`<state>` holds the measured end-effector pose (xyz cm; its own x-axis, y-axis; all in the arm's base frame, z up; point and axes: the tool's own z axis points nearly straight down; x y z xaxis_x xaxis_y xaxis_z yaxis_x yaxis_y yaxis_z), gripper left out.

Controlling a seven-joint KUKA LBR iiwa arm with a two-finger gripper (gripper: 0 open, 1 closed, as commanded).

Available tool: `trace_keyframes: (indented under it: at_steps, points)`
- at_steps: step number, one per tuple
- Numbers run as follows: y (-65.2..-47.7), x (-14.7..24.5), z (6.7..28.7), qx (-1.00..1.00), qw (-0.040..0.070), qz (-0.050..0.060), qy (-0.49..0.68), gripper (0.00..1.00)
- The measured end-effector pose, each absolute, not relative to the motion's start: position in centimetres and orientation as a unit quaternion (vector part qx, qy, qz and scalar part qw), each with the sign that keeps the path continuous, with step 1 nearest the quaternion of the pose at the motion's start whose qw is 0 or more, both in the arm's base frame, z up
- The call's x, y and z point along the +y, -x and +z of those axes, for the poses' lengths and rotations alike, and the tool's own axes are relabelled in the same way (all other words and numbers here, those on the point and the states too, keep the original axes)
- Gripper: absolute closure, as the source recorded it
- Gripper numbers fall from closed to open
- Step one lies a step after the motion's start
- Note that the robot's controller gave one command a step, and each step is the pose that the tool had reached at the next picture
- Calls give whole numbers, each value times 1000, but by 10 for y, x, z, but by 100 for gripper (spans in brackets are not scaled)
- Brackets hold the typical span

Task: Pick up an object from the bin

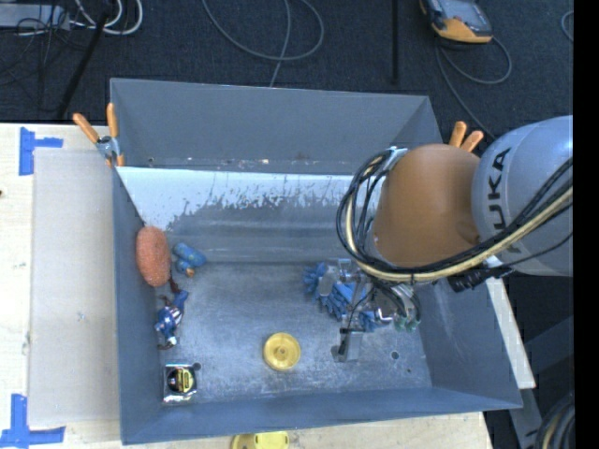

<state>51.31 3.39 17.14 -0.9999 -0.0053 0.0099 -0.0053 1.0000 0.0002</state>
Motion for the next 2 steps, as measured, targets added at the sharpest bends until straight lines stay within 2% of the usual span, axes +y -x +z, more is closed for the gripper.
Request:
trace_keyframes:
  at_steps: [1, 2]
  points:
    - [-515, 34, 176, -1000, 1, 0, -2, 0]
    - [-517, 24, 157, -999, -3, -1, 34, 0]
